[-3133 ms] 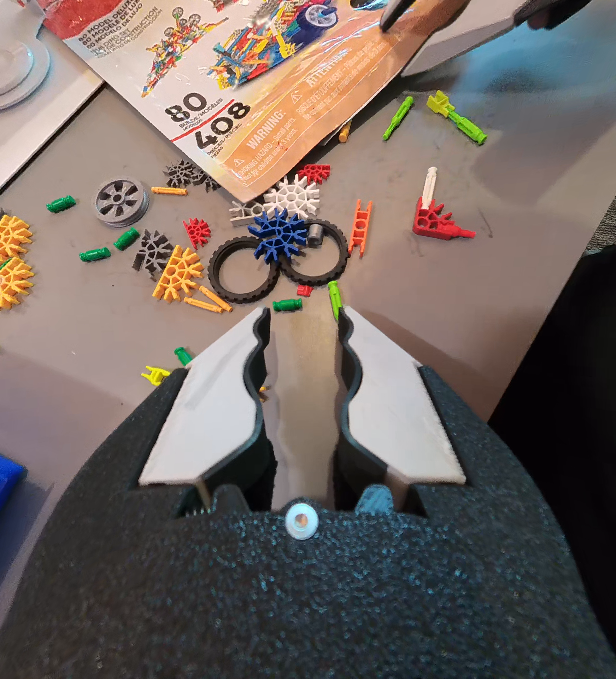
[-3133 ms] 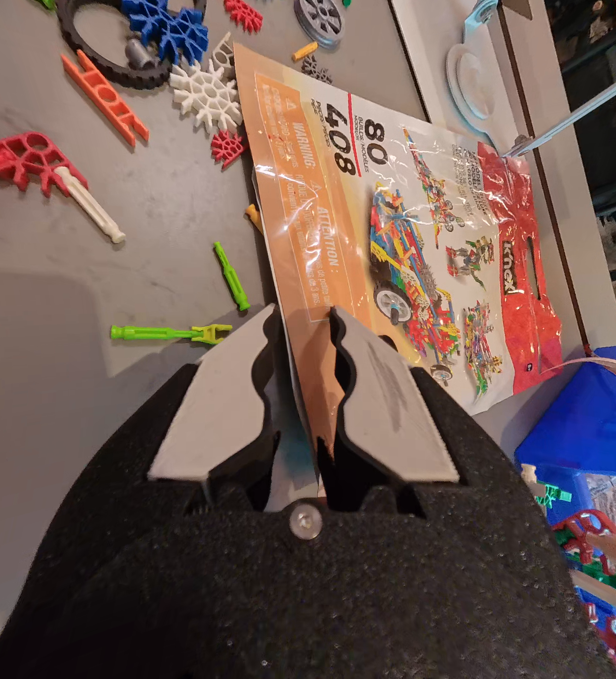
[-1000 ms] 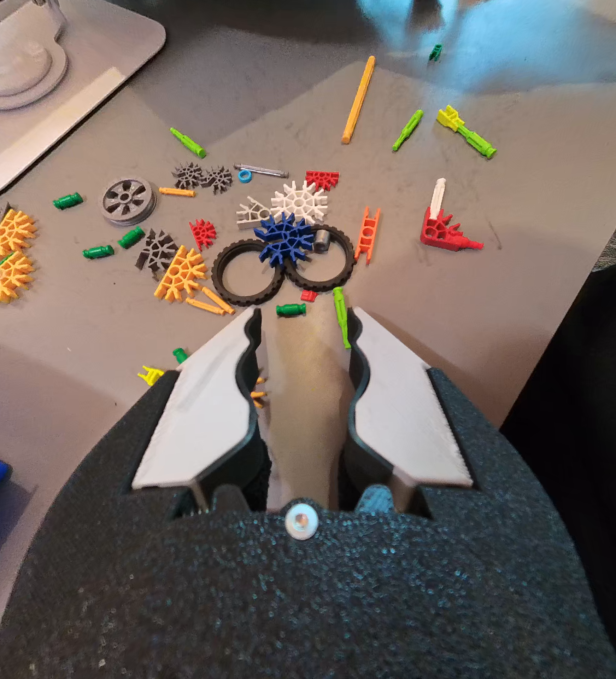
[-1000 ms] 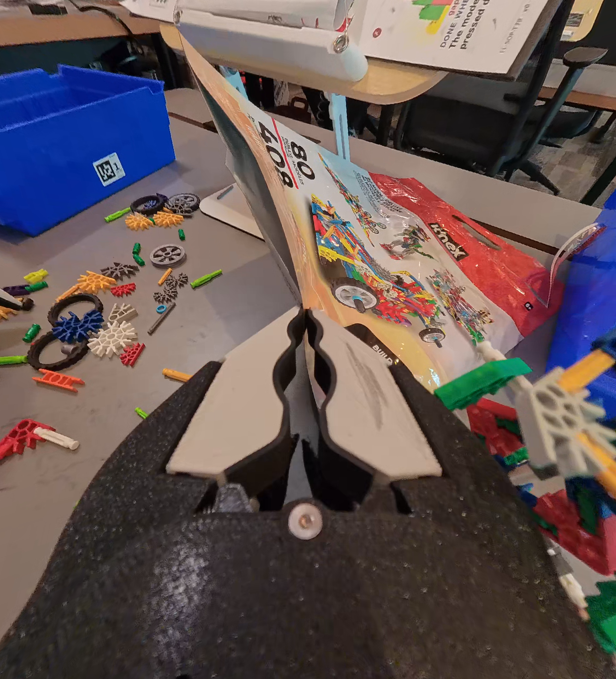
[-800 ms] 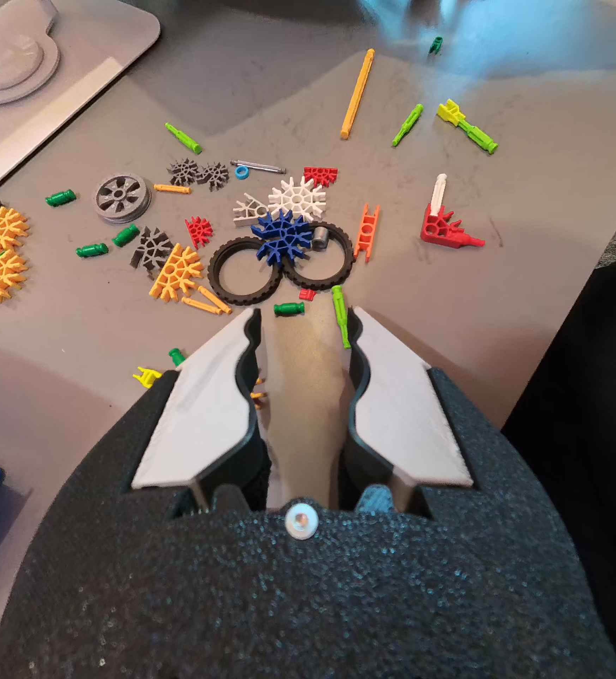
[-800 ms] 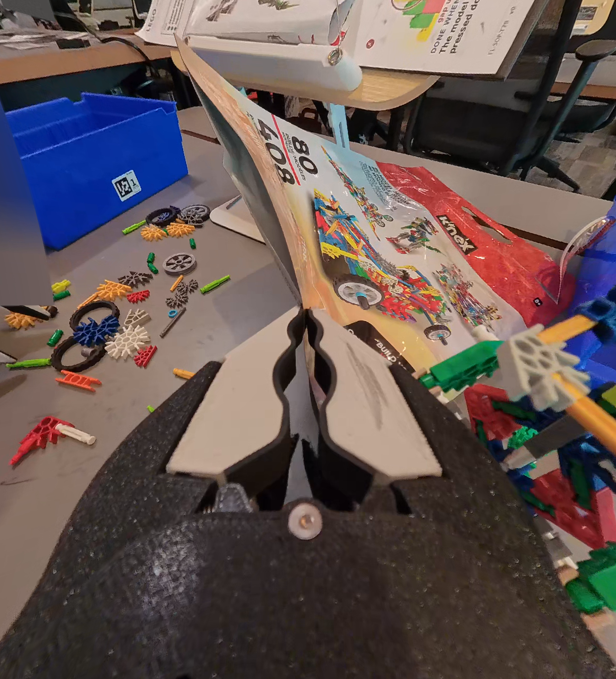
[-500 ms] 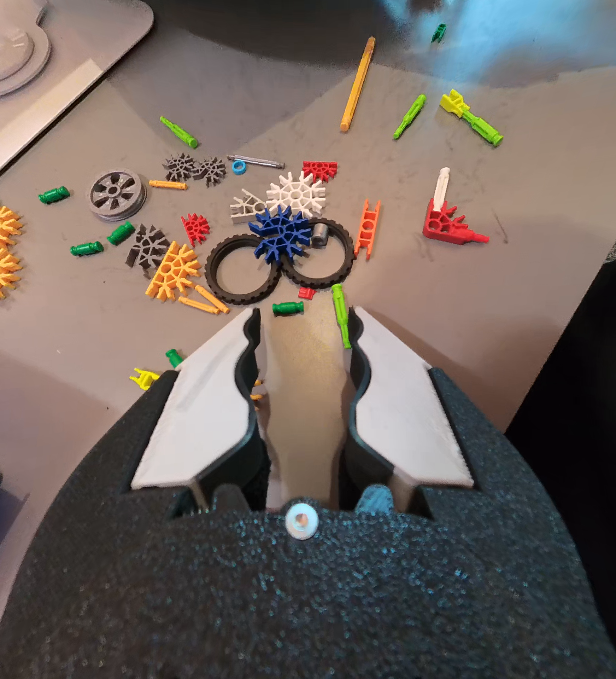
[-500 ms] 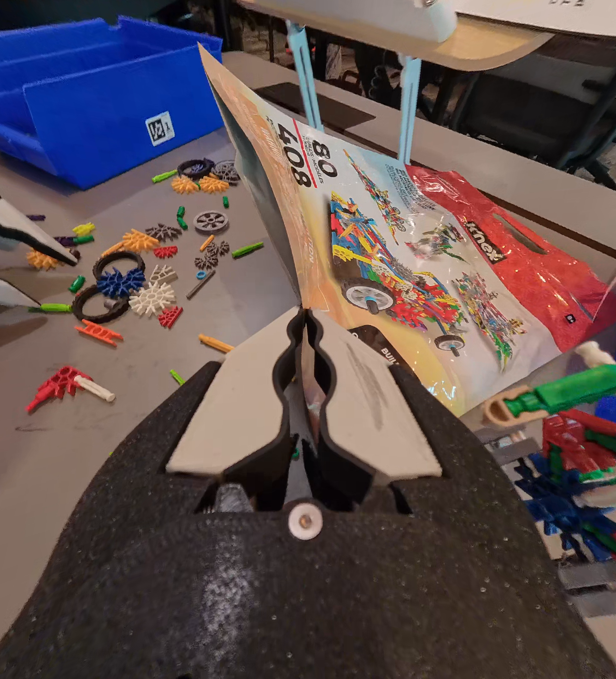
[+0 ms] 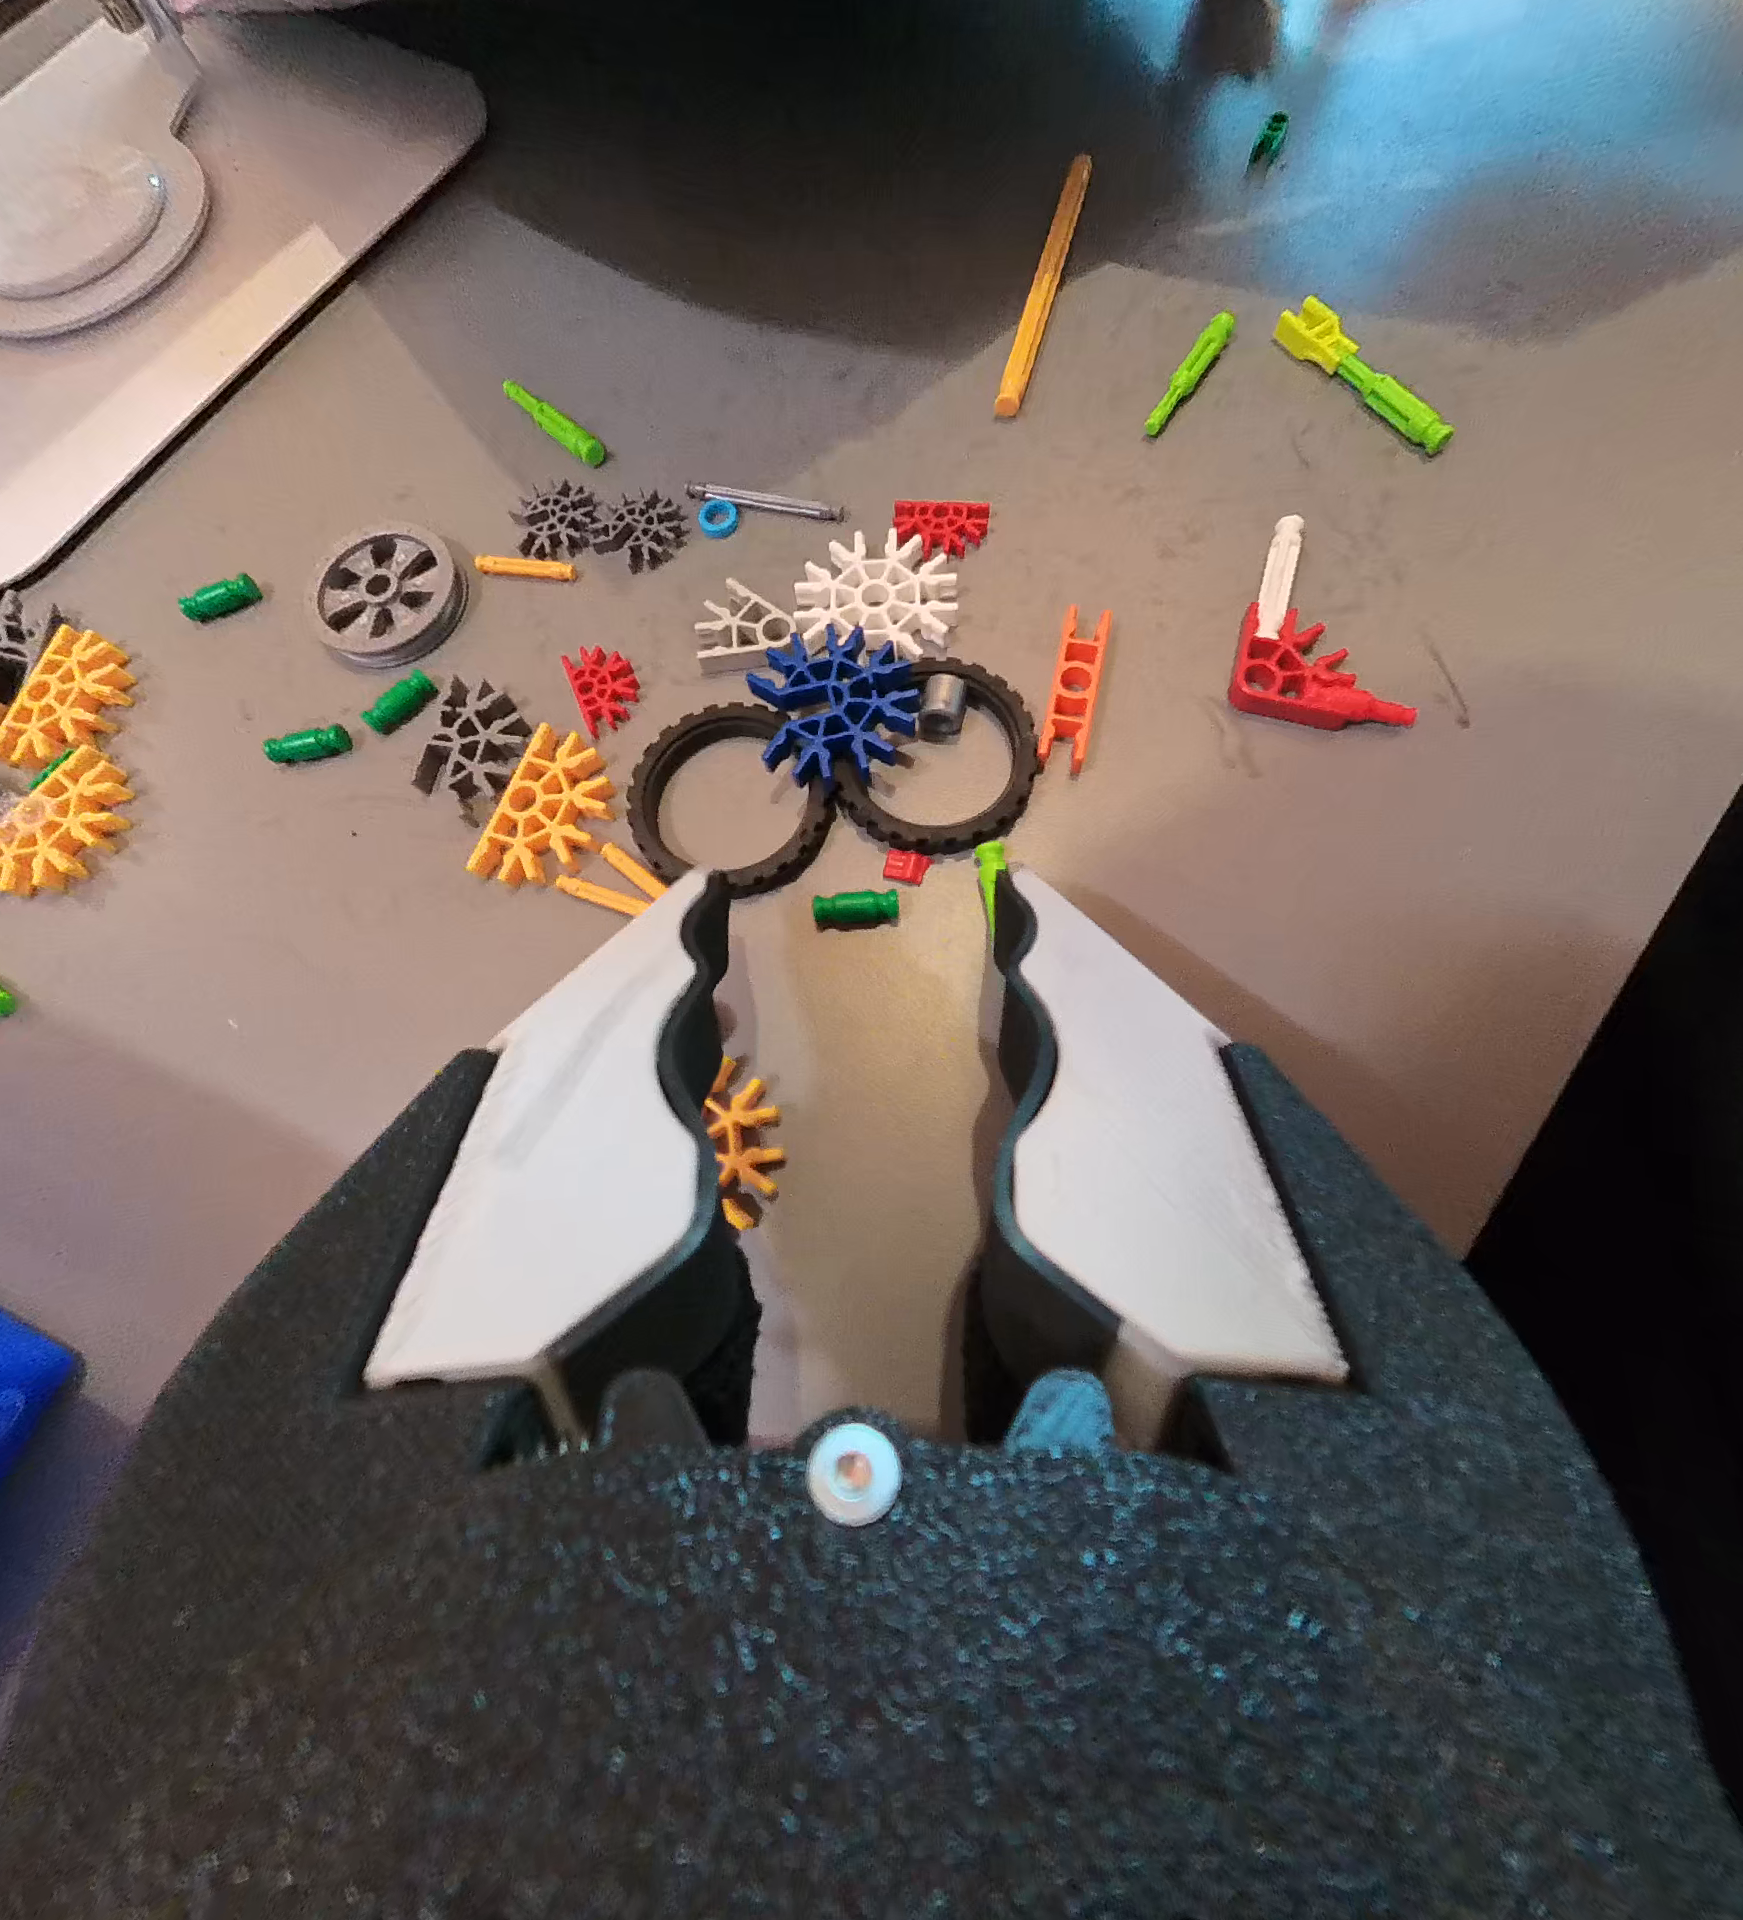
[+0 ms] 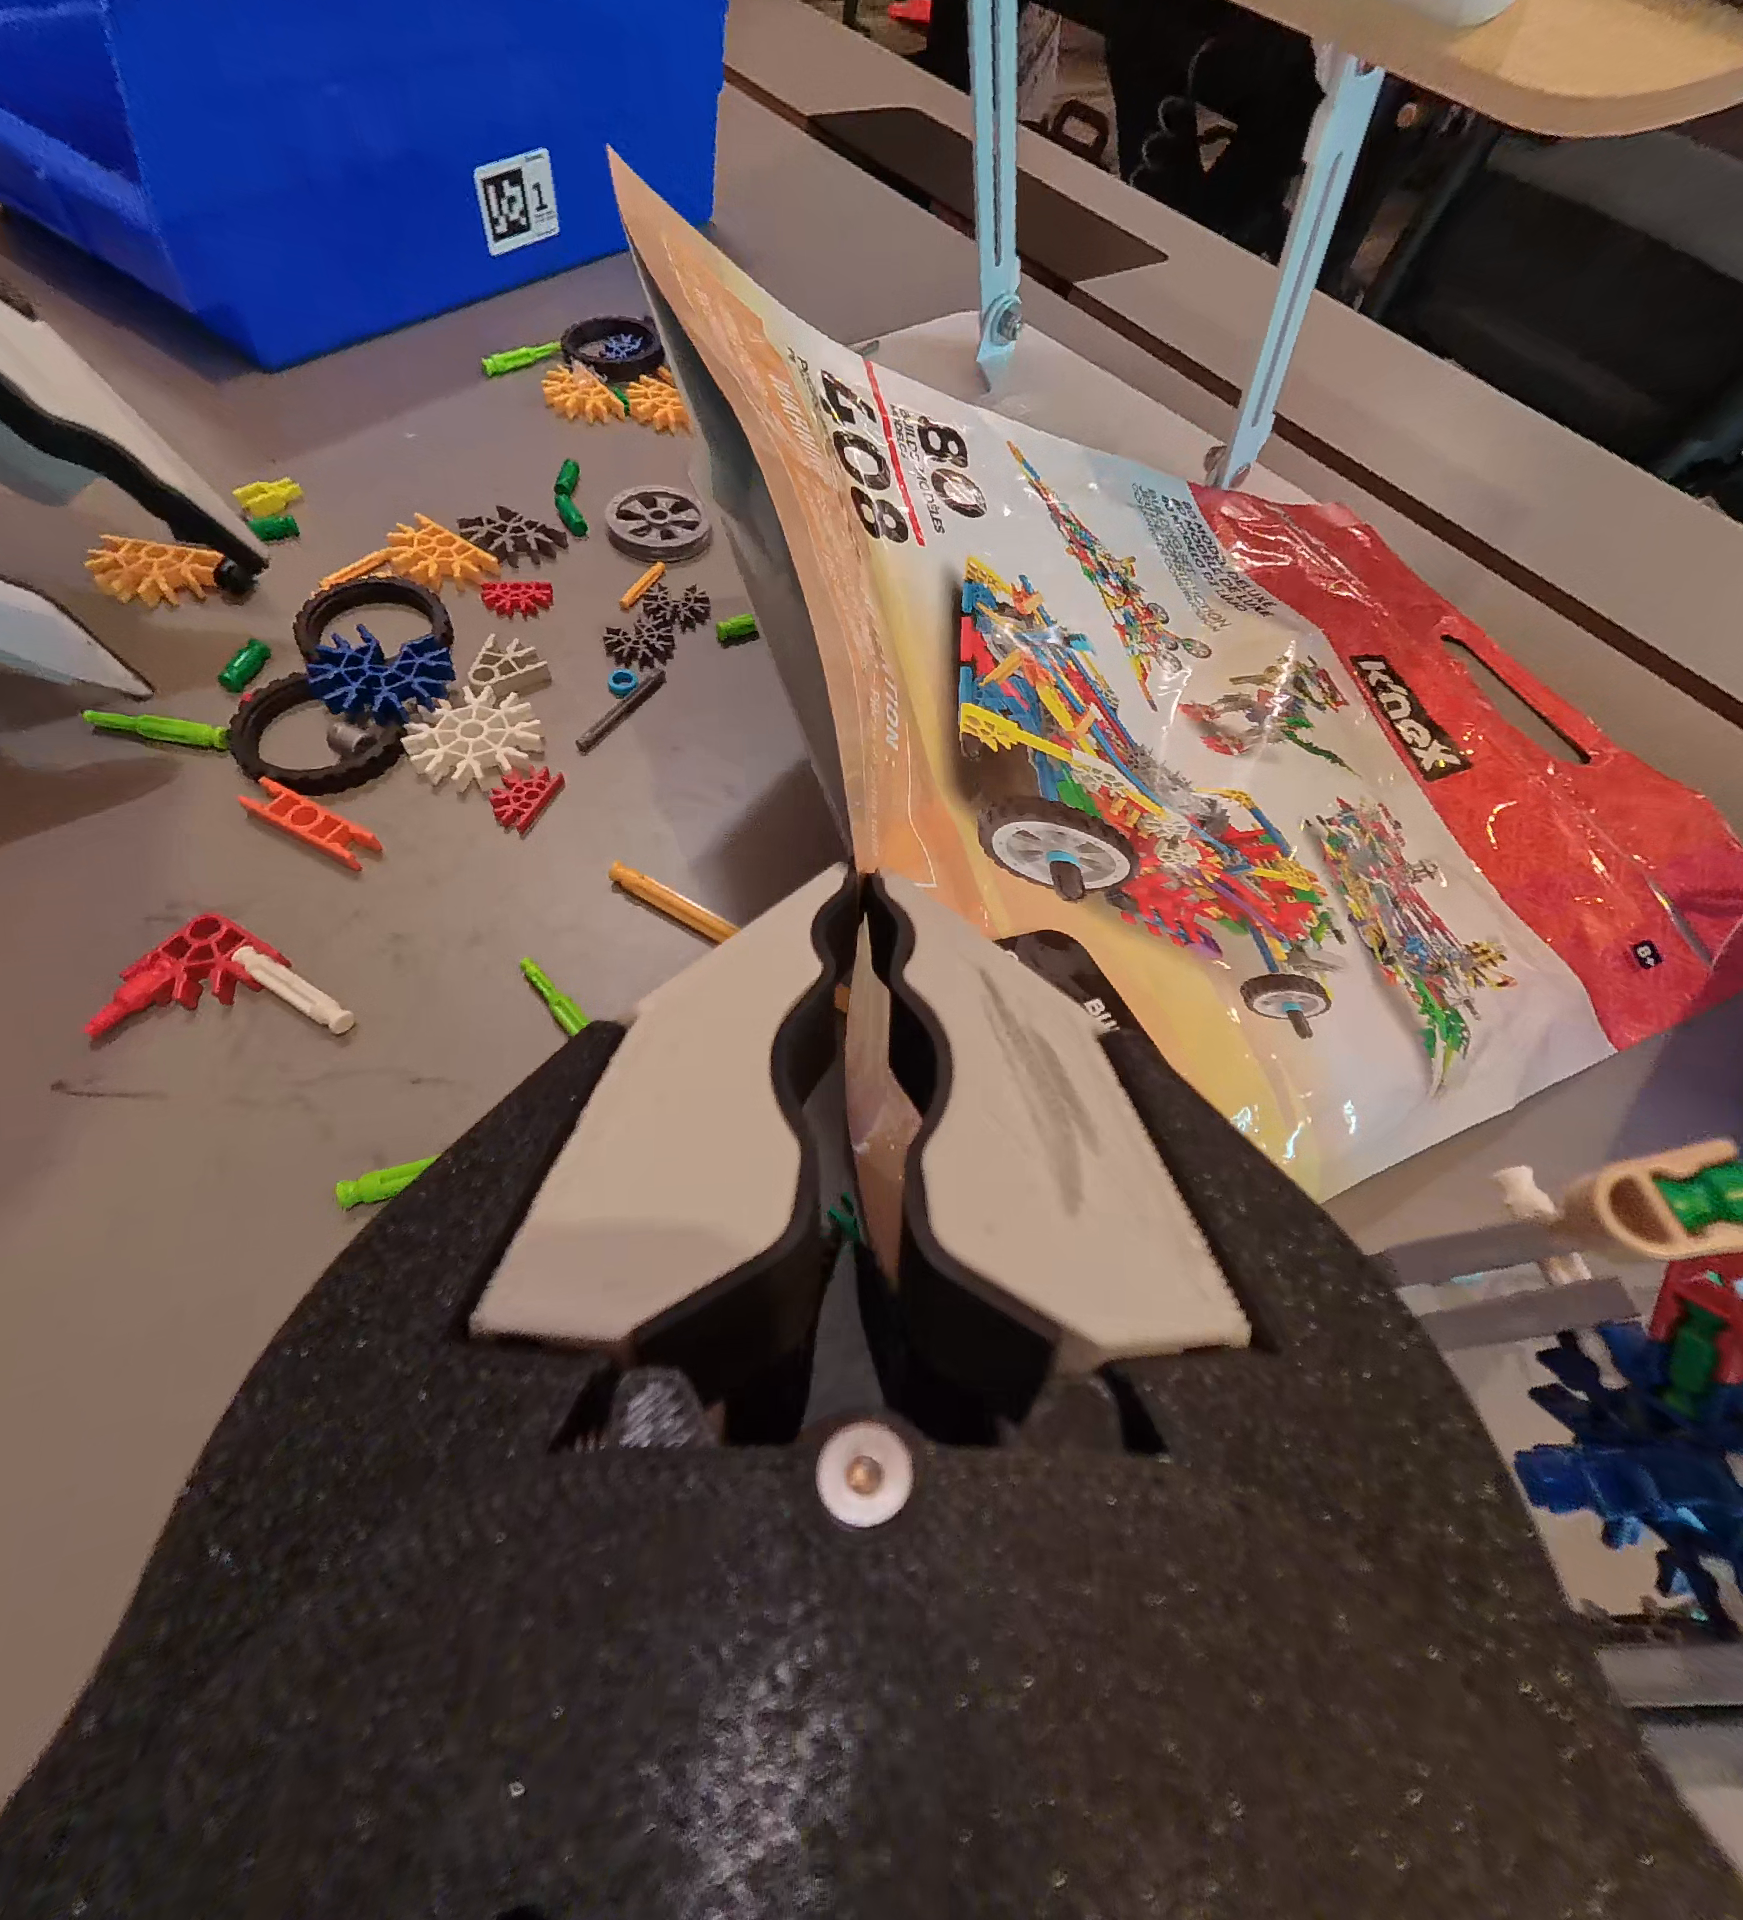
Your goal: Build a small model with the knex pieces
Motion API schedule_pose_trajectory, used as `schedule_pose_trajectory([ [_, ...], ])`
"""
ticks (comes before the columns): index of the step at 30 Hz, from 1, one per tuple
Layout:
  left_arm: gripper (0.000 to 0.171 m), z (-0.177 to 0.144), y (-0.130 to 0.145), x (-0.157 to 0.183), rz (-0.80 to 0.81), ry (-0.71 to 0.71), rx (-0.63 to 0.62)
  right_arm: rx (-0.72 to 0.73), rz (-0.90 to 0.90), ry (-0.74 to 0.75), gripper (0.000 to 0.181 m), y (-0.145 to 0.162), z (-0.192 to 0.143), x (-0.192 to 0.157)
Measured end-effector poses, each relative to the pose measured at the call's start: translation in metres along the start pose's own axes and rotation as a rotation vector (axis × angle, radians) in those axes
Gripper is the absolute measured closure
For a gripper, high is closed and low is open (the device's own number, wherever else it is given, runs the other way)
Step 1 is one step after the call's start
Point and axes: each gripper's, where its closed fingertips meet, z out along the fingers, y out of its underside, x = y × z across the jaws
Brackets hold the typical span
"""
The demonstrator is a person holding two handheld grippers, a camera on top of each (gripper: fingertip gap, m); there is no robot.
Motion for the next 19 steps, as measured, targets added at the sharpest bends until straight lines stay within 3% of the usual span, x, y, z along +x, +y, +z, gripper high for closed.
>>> schedule_pose_trajectory([
  [7, 0.122, 0.0, -0.002, -0.004, -0.003, -0.008, 0.01, -0.034, -0.063, -0.011, 0.181, 0.005, -0.001, -0.006],
  [19, 0.122, 0.004, 0.007, -0.005, -0.016, 0.003, -0.01, -0.185, -0.216, -0.171, 0.181, 0.038, -0.002, -0.046],
])
